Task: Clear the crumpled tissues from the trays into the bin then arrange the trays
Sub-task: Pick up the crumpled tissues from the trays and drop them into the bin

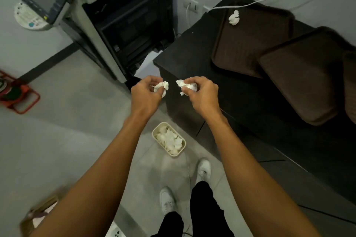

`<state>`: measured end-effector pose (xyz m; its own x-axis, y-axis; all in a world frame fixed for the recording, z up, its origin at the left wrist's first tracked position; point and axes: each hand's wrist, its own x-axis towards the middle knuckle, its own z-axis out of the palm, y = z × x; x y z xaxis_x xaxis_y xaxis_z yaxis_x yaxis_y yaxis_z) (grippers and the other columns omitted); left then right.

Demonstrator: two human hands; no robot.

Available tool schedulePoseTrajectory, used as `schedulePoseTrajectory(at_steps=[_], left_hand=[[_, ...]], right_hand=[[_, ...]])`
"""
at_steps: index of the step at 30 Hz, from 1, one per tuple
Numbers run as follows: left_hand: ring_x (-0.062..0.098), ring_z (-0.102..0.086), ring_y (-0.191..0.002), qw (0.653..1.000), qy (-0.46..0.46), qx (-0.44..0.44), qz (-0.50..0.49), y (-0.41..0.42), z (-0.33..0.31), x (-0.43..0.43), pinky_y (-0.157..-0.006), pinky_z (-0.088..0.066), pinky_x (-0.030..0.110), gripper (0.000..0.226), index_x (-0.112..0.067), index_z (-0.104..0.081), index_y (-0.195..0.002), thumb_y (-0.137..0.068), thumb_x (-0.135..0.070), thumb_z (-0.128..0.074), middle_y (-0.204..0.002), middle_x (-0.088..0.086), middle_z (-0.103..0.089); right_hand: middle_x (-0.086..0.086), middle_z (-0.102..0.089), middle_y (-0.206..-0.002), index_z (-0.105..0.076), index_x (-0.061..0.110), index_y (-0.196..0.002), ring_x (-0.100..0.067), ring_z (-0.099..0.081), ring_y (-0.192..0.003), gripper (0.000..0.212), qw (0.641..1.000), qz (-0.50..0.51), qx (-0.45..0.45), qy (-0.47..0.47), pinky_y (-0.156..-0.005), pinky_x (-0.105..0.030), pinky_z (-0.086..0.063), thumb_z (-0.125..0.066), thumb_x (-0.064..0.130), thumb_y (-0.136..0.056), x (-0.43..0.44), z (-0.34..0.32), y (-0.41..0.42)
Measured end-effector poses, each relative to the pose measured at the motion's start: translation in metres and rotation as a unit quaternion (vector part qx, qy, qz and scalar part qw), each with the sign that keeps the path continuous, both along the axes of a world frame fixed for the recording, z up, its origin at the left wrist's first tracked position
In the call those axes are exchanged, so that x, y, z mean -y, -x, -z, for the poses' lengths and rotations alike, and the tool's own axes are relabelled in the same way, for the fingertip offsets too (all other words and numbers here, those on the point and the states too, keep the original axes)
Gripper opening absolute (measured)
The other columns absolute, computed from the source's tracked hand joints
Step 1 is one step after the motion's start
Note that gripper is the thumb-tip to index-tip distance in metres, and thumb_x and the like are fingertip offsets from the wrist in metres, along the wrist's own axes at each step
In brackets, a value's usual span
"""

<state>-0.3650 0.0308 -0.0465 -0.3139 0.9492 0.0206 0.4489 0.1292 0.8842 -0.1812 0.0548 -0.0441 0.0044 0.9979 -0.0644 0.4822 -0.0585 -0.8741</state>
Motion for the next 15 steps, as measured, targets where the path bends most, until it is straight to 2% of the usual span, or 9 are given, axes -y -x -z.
schedulePoseTrajectory(at_steps=[2, 3, 5, 7, 9, 12, 15], left_hand=[[-0.008, -0.064, -0.081, 1.0, 0.013, -0.004, -0.009, 0.01, 0.011, 0.015, -0.071, -0.05, 0.008, 0.019, -0.021, -0.074, -0.106, -0.087, -0.018, -0.077, -0.092, -0.015, -0.071], [-0.01, -0.063, -0.081, 0.999, 0.026, -0.006, -0.018, 0.015, 0.018, 0.021, -0.069, -0.047, 0.005, 0.02, -0.022, -0.074, -0.107, -0.088, -0.018, -0.077, -0.092, -0.017, -0.07], [-0.01, -0.062, -0.079, 0.998, 0.053, -0.006, -0.033, 0.023, 0.031, 0.029, -0.067, -0.044, 0.002, 0.022, -0.024, -0.073, -0.11, -0.089, -0.017, -0.076, -0.092, -0.018, -0.068], [-0.007, -0.063, -0.079, 0.996, 0.079, -0.008, -0.045, 0.028, 0.047, 0.034, -0.065, -0.044, 0.002, 0.021, -0.024, -0.075, -0.11, -0.09, -0.017, -0.075, -0.093, -0.015, -0.069], [-0.004, -0.063, -0.08, 0.992, 0.106, -0.008, -0.064, 0.031, 0.067, 0.041, -0.064, -0.044, 0.004, 0.019, -0.024, -0.075, -0.108, -0.091, -0.018, -0.075, -0.095, -0.011, -0.07], [0.001, -0.064, -0.083, 0.987, 0.131, 0.001, -0.092, 0.036, 0.103, 0.051, -0.063, -0.044, 0.006, 0.015, -0.024, -0.074, -0.105, -0.092, -0.019, -0.074, -0.097, -0.01, -0.071], [0.006, -0.066, -0.08, 0.983, 0.142, 0.001, -0.113, 0.039, 0.148, 0.06, -0.064, -0.045, 0.007, 0.009, -0.021, -0.075, -0.101, -0.092, -0.019, -0.073, -0.094, -0.009, -0.072]], right_hand=[[0.004, -0.067, -0.114, -0.077, 0.019, -0.109, -0.009, -0.064, -0.102, 0.026, 1.0, -0.008, 0.003, 0.018, -0.09, -0.021, -0.054, -0.083, 0.017, -0.084, 0.011, 0.01, 0.012], [0.003, -0.067, -0.116, -0.077, 0.019, -0.11, -0.009, -0.064, -0.103, 0.027, 1.0, -0.013, 0.005, 0.025, -0.091, -0.018, -0.053, -0.084, 0.017, -0.083, 0.015, 0.016, 0.017], [0.001, -0.067, -0.119, -0.077, 0.017, -0.111, -0.007, -0.062, -0.102, 0.029, 0.999, -0.023, 0.009, 0.033, -0.082, -0.001, -0.045, -0.084, 0.014, -0.083, 0.022, 0.029, 0.025], [0.001, -0.066, -0.118, -0.076, 0.015, -0.113, -0.006, -0.059, -0.099, 0.031, 0.998, -0.035, 0.013, 0.043, -0.073, 0.008, -0.036, -0.084, 0.011, -0.083, 0.026, 0.045, 0.031], [0.001, -0.066, -0.118, -0.076, 0.014, -0.113, -0.006, -0.058, -0.099, 0.032, 0.997, -0.052, 0.021, 0.058, -0.074, 0.009, -0.035, -0.084, 0.011, -0.082, 0.028, 0.066, 0.036], [0.0, -0.065, -0.123, -0.076, 0.015, -0.115, -0.01, -0.061, -0.106, 0.032, 0.991, -0.084, 0.033, 0.095, -0.079, 0.002, -0.04, -0.083, 0.013, -0.084, 0.026, 0.106, 0.043], [-0.001, -0.064, -0.123, -0.074, 0.015, -0.115, -0.011, -0.062, -0.101, 0.027, 0.987, -0.096, 0.046, 0.119, -0.066, 0.004, -0.04, -0.079, 0.017, -0.088, 0.022, 0.156, 0.047]])
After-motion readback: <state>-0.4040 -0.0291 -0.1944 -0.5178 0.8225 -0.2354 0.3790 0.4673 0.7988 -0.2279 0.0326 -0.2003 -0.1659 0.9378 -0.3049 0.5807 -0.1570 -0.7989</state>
